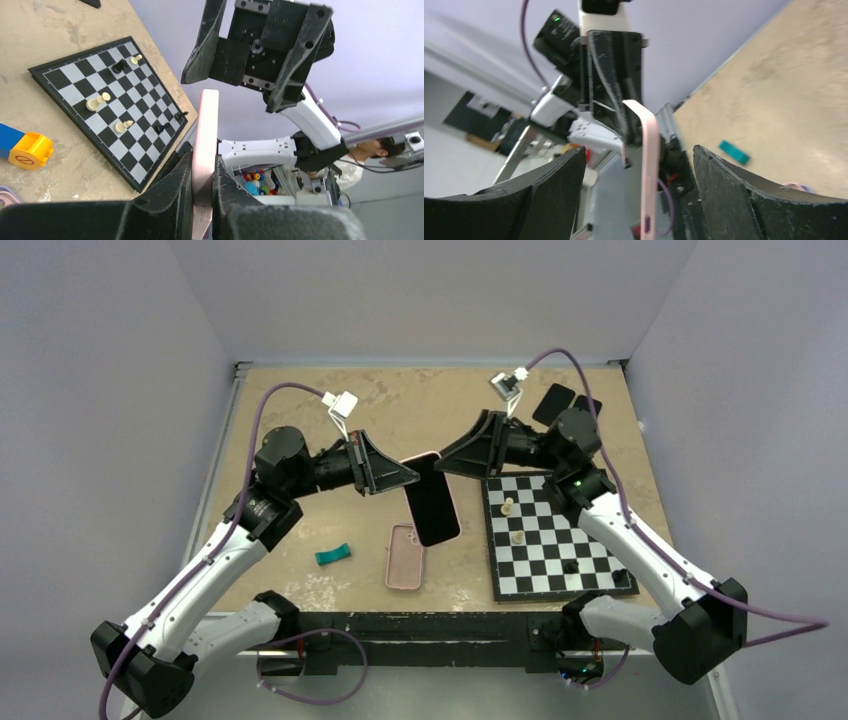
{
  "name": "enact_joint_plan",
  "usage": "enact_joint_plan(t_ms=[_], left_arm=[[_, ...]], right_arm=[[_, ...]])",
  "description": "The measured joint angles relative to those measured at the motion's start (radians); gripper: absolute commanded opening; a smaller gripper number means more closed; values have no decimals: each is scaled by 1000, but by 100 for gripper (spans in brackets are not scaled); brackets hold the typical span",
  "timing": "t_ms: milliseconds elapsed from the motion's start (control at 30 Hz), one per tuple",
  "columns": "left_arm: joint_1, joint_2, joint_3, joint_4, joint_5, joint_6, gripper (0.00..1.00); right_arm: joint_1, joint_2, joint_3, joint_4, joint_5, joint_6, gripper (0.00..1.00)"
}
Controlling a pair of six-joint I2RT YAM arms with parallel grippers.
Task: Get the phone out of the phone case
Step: Remove the phone case from the phone.
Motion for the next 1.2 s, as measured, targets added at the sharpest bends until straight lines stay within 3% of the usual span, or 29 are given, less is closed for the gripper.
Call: enact_joint_plan(t_ms=[200,333,633,900,1033,1200], left_arm=[[36,-6,15,-10,-27,-55,0],[50,-3,26,3,-31,-114,0],[102,83,26,118,21,-289,0],[117,100,26,200,35,-351,0],[121,100,27,195,47,-343,0],[123,100,49,181,54,-329,0]], right_arm=[[-11,-60,-16,-199,34,-155,83],[-10,-87,-48,-248,21,-197,62],[-12,-150,-211,-33,-116,-80,57],[-5,-113,-212,94,-217,-40,32],[1,-92,-212,155,-245,-3,36],[3,-69,-212,233,-261,48,34]])
